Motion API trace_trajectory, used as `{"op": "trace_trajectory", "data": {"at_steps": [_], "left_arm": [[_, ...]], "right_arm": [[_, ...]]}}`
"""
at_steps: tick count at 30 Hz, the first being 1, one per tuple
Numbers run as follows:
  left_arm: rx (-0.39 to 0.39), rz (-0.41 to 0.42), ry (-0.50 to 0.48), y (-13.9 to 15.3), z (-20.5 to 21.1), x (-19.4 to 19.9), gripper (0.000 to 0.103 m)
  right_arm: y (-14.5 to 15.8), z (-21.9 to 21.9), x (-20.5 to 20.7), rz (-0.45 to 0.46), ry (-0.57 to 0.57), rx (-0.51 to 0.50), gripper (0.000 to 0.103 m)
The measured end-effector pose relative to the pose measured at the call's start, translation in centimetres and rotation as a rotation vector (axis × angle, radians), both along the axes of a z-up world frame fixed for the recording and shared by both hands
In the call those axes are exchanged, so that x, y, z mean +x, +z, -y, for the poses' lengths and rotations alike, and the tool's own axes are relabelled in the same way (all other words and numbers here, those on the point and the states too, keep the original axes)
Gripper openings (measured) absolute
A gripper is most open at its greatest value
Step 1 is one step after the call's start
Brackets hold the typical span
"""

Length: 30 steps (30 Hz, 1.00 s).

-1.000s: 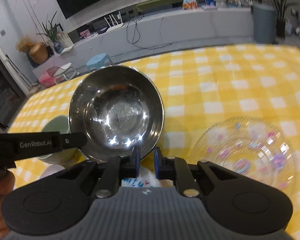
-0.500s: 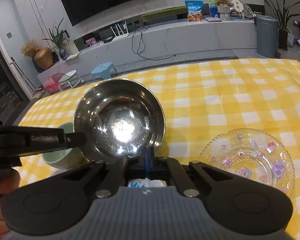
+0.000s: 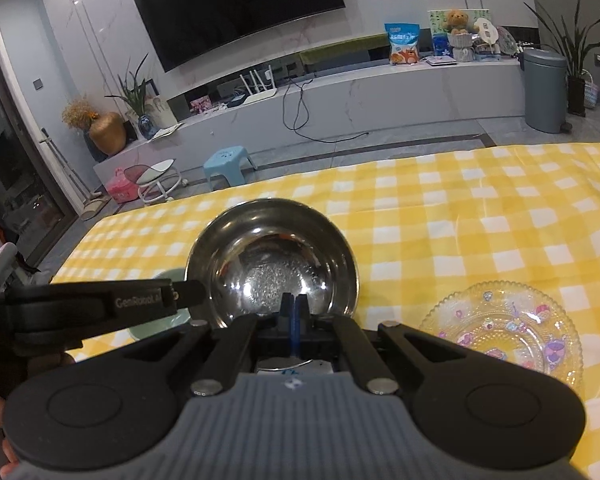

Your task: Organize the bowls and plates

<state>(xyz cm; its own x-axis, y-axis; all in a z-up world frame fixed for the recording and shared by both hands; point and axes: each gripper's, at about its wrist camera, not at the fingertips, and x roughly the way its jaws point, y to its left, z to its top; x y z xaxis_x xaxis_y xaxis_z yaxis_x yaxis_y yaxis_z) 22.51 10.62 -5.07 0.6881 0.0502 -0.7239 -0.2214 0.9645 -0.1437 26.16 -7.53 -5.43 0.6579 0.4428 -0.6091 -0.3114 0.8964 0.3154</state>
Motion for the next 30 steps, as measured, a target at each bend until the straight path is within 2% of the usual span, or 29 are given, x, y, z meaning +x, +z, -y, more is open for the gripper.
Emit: {"op": "trace_trajectory", "data": {"at_steps": [8,13,16,20,22,24,25,30], "left_arm": [[-0.057,-0.042,0.03,-1.1,-1.4,0.5,0.007],[-0.057,-0.054,0.036,-1.4,-1.5,0.5,0.008],[-0.053,-0.055,0.026,-1.5,-1.5,0.7,0.009],[-0.032,-0.055,0.012,-1.5,-1.3,0.7,0.009],[-0.04,-0.058,0.015,-1.5,-1.4,0.7,0.009],[-0.042,-0.061,0.017,-1.6,-1.6,0.8,0.009],[-0.039,-0.06,0.015,-1.6,-1.6,0.8,0.009],[-0.024,-0.053,0.003,-1.6,-1.6,1.0,0.008]], "right_arm": [[-1.7,1.1,1.1,-0.071,-0.036,0.04,0.0],[-3.8,1.6,2.3,-0.153,-0.06,0.076,0.002],[-4.8,2.1,3.0,-0.202,-0.063,0.138,0.003],[-4.9,2.5,3.2,-0.197,-0.075,0.18,0.003],[-5.0,2.7,3.2,-0.188,-0.081,0.207,0.008],[-5.2,2.8,3.4,-0.201,-0.087,0.233,0.035],[-5.4,2.8,3.6,-0.207,-0.089,0.232,0.039],[-5.5,1.3,4.5,-0.21,-0.077,0.17,0.04]]}}
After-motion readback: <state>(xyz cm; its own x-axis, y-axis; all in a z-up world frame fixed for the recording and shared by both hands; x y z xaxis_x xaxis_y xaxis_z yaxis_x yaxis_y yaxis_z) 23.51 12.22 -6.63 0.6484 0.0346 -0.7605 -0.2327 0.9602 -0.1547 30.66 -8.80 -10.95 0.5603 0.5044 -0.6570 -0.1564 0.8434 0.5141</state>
